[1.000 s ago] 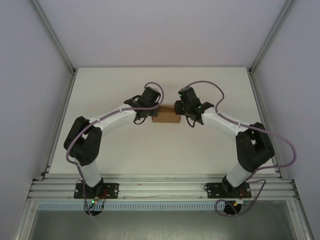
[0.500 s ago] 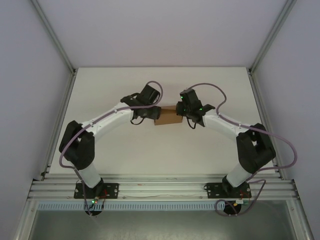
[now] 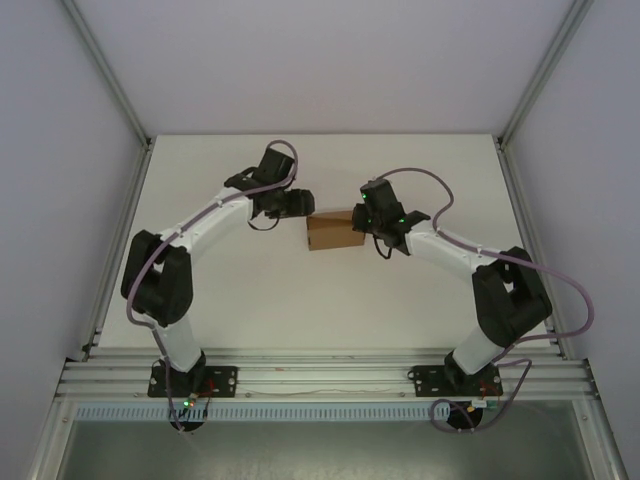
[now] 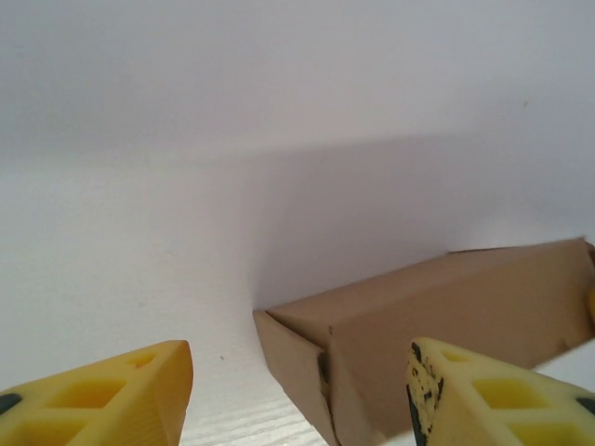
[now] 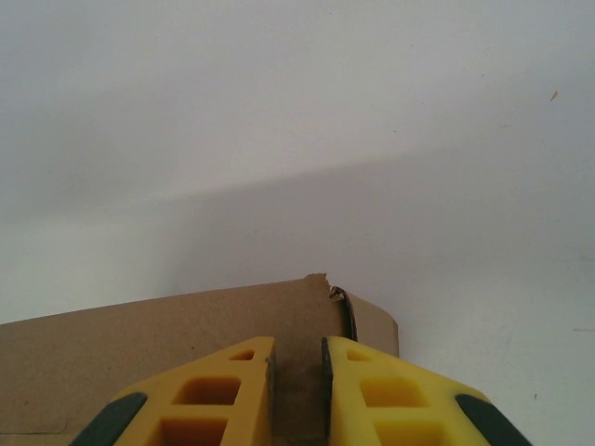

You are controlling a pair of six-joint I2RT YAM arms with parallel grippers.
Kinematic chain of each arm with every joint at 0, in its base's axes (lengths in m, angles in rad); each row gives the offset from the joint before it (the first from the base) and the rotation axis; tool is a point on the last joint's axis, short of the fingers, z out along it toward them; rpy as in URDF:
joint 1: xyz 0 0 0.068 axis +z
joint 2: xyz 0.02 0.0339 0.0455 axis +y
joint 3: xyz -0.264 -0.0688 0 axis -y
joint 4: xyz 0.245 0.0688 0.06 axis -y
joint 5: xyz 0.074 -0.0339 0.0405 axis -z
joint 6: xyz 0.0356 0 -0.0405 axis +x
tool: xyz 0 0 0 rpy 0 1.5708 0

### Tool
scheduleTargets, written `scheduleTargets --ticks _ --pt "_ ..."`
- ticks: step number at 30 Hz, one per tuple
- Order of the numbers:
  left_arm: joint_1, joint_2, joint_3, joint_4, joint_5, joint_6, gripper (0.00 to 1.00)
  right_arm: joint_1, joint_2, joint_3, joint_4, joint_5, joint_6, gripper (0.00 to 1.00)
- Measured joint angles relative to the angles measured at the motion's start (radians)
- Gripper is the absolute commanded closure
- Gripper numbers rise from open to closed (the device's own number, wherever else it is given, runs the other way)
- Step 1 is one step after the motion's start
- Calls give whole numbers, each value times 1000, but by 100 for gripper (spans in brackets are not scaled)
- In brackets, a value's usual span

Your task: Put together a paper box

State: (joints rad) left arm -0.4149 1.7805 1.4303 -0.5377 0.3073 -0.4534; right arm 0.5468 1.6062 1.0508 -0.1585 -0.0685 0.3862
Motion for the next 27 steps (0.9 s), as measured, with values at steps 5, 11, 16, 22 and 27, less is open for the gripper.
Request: scheduleTargets --ticks 5,11,16,22,27 --pt "-11 3 -41 40 50 -28 44 0 0 -4 7 0 4 81" --pt "-11 -14 -149 164 109 -72 57 0 1 -10 11 0 7 81" --pt "-10 -38 -253 302 158 -126 63 0 1 -19 27 0 11 81" --pt "-2 -82 -372 460 161 -181 65 0 -14 -59 81 1 22 82" --pt "23 -111 -462 579 210 -205 61 0 -14 -71 111 -1 21 84"
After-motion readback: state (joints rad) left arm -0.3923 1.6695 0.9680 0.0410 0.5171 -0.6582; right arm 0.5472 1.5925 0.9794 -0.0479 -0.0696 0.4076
